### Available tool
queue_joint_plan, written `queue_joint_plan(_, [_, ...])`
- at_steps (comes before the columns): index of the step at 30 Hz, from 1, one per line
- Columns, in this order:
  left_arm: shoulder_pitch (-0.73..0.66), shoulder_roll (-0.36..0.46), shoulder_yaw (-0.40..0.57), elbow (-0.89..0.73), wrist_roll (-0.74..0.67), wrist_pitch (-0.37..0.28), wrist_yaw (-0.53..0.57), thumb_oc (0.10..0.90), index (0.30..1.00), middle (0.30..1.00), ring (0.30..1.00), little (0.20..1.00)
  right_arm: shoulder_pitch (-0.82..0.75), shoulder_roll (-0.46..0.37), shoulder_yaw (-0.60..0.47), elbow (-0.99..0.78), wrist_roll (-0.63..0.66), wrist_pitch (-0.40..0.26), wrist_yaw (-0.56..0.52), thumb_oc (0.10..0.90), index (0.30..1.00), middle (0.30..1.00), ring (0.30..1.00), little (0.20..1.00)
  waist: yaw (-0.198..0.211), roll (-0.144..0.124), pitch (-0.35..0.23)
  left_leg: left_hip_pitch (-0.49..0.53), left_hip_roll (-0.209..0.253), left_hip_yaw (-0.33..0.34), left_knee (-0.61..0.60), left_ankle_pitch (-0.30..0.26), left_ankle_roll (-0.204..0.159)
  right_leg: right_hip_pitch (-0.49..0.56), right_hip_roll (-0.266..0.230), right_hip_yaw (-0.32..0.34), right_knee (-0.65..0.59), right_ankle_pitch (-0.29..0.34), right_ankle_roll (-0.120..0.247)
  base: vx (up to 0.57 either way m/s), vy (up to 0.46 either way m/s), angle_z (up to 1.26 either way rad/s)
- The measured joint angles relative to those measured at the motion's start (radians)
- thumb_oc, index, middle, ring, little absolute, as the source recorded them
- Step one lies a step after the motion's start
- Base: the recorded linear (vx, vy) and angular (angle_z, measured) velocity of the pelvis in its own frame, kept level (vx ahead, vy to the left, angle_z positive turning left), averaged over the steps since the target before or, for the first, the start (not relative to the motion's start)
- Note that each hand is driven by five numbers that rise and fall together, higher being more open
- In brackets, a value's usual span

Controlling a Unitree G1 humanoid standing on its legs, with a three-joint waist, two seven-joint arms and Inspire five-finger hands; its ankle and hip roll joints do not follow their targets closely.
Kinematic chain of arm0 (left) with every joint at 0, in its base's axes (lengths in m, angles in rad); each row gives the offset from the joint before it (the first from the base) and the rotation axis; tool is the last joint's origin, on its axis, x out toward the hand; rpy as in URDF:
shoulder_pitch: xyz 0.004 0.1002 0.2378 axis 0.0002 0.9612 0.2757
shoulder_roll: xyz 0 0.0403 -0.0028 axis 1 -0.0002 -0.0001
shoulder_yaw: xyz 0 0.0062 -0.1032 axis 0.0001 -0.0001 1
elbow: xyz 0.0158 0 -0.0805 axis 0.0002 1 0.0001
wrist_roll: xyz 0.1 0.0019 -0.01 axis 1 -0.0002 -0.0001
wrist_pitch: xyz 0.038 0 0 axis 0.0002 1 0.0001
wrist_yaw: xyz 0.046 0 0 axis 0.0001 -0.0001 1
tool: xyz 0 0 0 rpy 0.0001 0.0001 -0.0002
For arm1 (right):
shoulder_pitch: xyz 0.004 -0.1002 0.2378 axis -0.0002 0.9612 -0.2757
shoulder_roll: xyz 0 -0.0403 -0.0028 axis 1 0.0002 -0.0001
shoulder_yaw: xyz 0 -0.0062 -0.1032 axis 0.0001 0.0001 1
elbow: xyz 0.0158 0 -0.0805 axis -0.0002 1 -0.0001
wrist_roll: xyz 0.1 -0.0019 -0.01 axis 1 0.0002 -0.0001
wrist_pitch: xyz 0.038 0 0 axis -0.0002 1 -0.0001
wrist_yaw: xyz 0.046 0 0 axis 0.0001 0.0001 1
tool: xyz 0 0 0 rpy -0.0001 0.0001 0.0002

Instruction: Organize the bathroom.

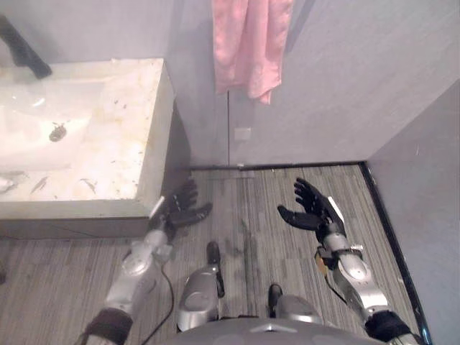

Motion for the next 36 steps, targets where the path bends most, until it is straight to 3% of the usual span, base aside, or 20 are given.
queue_joint_plan(1, [0.011, 0.016, -0.014, -0.027, -0.003, 0.000, -0.012, 0.800, 0.900, 0.900, 0.900, 0.900, -0.002, 0.009, 0.004, -0.005, -0.004, 0.000, -0.004, 0.800, 0.900, 0.900, 0.900, 0.900, 0.008, -0.018, -0.007, 0.016, -0.021, 0.005, -0.006, 0.000, 0.028, 0.014, -0.004, 0.004, 0.012, -0.004, -0.007, 0.46, 0.099, -0.34])
queue_joint_plan(2, [0.039, 0.029, -0.016, -0.079, -0.003, -0.002, -0.023, 0.800, 0.900, 0.900, 0.900, 0.900, -0.003, 0.032, 0.007, -0.024, -0.038, -0.003, -0.030, 0.800, 0.900, 0.900, 0.900, 0.900, 0.043, -0.074, -0.029, 0.031, -0.076, 0.026, 0.001, -0.012, 0.055, 0.043, -0.045, -0.003, -0.013, -0.049, -0.007, 0.41, 0.141, -0.58])
queue_joint_plan(3, [0.042, 0.023, -0.019, -0.086, -0.003, -0.003, -0.034, 0.800, 0.900, 0.900, 0.900, 0.900, -0.022, 0.044, 0.010, -0.029, -0.039, -0.021, -0.053, 0.800, 0.900, 0.900, 0.900, 0.900, 0.048, -0.075, -0.042, 0.032, -0.093, 0.031, 0.004, -0.023, 0.085, 0.039, -0.064, 0.007, -0.008, -0.046, 0.037, 0.38, 0.171, -0.52])
queue_joint_plan(4, [0.041, 0.021, -0.022, -0.087, -0.003, -0.002, -0.038, 0.800, 0.900, 0.900, 0.900, 0.900, -0.034, 0.047, 0.011, -0.034, -0.041, -0.026, -0.067, 0.800, 0.900, 0.900, 0.900, 0.900, 0.038, -0.072, -0.047, 0.033, -0.096, 0.031, -0.006, -0.024, 0.086, 0.035, -0.065, 0.003, 0.007, -0.032, 0.047, 0.46, 0.214, -0.21])
queue_joint_plan(6, [0.041, 0.024, -0.055, -0.095, -0.016, -0.001, -0.056, 0.800, 0.900, 0.900, 0.900, 0.900, -0.059, 0.063, 0.009, -0.059, -0.076, -0.029, -0.139, 0.800, 0.900, 0.900, 0.900, 0.900, 0.014, -0.036, -0.054, 0.072, -0.094, 0.009, -0.097, -0.005, 0.155, -0.113, -0.063, -0.003, 0.260, -0.002, 0.090, 0.29, 0.121, -0.04])
queue_joint_plan(8, [0.043, 0.027, -0.078, -0.102, -0.017, 0.007, -0.069, 0.800, 0.900, 0.900, 0.900, 0.900, -0.060, 0.073, 0.010, -0.068, -0.076, -0.036, -0.188, 0.800, 0.900, 0.900, 0.900, 0.900, 0.005, -0.032, -0.058, 0.095, -0.091, 0.020, -0.111, 0.018, 0.188, -0.180, -0.081, -0.016, 0.421, 0.004, 0.099, 0.17, 0.010, -0.06])
queue_joint_plan(9, [0.046, 0.027, -0.088, -0.106, -0.017, 0.010, -0.069, 0.800, 0.900, 0.900, 0.900, 0.900, -0.060, 0.074, 0.010, -0.067, -0.077, -0.038, -0.203, 0.800, 0.900, 0.900, 0.900, 0.900, 0.010, -0.032, -0.064, 0.098, -0.095, 0.034, -0.110, 0.017, 0.188, -0.200, -0.102, -0.031, 0.450, 0.003, 0.094, 0.22, -0.064, -0.14])
queue_joint_plan(10, [0.044, 0.035, -0.113, -0.118, -0.018, 0.012, -0.053, 0.800, 0.900, 0.900, 0.900, 0.900, -0.064, 0.075, 0.010, -0.066, -0.077, -0.047, -0.227, 0.800, 0.900, 0.900, 0.900, 0.900, 0.015, -0.033, -0.082, 0.092, -0.094, 0.050, -0.114, 0.018, 0.190, -0.209, -0.141, -0.090, 0.411, 0.016, 0.069, 0.14, -0.083, -0.18])
queue_joint_plan(12, [0.049, 0.040, -0.131, -0.126, -0.040, 0.012, -0.028, 0.800, 0.900, 0.900, 0.900, 0.900, -0.072, 0.074, 0.011, -0.069, -0.118, -0.064, -0.250, 0.800, 0.900, 0.900, 0.900, 0.900, 0.020, -0.015, -0.095, 0.088, -0.089, 0.061, -0.140, 0.020, 0.189, -0.198, -0.154, -0.144, 0.221, 0.019, 0.072, 0.12, -0.114, -0.21])
queue_joint_plan(16, [0.054, 0.078, -0.130, -0.125, -0.050, 0.017, 0.008, 0.800, 0.900, 0.900, 0.900, 0.900, -0.057, 0.068, 0.020, -0.099, -0.153, -0.068, -0.267, 0.800, 0.900, 0.900, 0.900, 0.900, 0.012, -0.024, -0.105, 0.065, -0.097, 0.043, -0.142, 0.027, 0.180, -0.185, -0.133, -0.131, -0.079, 0.057, 0.091, 0.13, -0.161, -0.02])
queue_joint_plan(19, [0.055, 0.081, -0.136, -0.124, -0.047, 0.016, 0.009, 0.800, 0.900, 0.900, 0.900, 0.900, -0.048, 0.053, 0.017, -0.098, -0.152, -0.068, -0.289, 0.800, 0.900, 0.900, 0.900, 0.900, -0.017, -0.029, -0.112, 0.062, -0.107, -0.008, -0.143, 0.040, 0.149, -0.133, -0.109, -0.098, -0.171, 0.158, 0.099, 0.17, -0.197, 0.45])
queue_joint_plan(21, [0.057, 0.074, -0.138, -0.124, -0.047, 0.016, 0.009, 0.800, 0.900, 0.900, 0.900, 0.900, -0.049, 0.032, 0.018, -0.099, -0.152, -0.070, -0.295, 0.800, 0.900, 0.900, 0.900, 0.900, -0.015, -0.026, -0.115, 0.062, -0.097, -0.026, -0.142, 0.046, 0.131, -0.125, -0.095, -0.100, -0.193, 0.177, 0.092, 0.17, -0.224, 0.05])
queue_joint_plan(25, [0.089, 0.065, -0.134, -0.126, -0.048, 0.016, 0.007, 0.800, 0.900, 0.900, 0.900, 0.900, -0.046, 0.021, 0.018, -0.100, -0.146, -0.069, -0.292, 0.800, 0.900, 0.900, 0.900, 0.900, -0.045, -0.033, -0.129, 0.067, -0.083, -0.053, -0.142, 0.061, 0.130, -0.094, -0.067, -0.106, -0.212, 0.204, 0.087, 0.17, -0.296, 0.06])
queue_joint_plan(34, [0.089, 0.051, -0.136, -0.152, -0.049, 0.016, 0.018, 0.800, 0.900, 0.900, 0.900, 0.900, -0.079, -0.013, 0.025, -0.152, -0.143, -0.067, -0.268, 0.800, 0.900, 0.900, 0.900, 0.900, -0.022, -0.033, -0.142, 0.078, -0.048, -0.101, -0.139, 0.064, 0.100, -0.062, -0.019, -0.142, -0.218, 0.178, 0.053, 0.12, -0.239, 0.13])
queue_joint_plan(36, [0.084, 0.045, -0.136, -0.152, -0.047, 0.016, 0.031, 0.800, 0.900, 0.900, 0.900, 0.900, -0.079, -0.038, 0.024, -0.152, -0.141, -0.066, -0.269, 0.800, 0.900, 0.900, 0.900, 0.900, -0.021, -0.026, -0.156, 0.058, -0.044, -0.126, -0.130, 0.065, 0.083, -0.066, -0.003, -0.159, -0.207, 0.166, 0.028, 0.02, -0.178, 0.33])
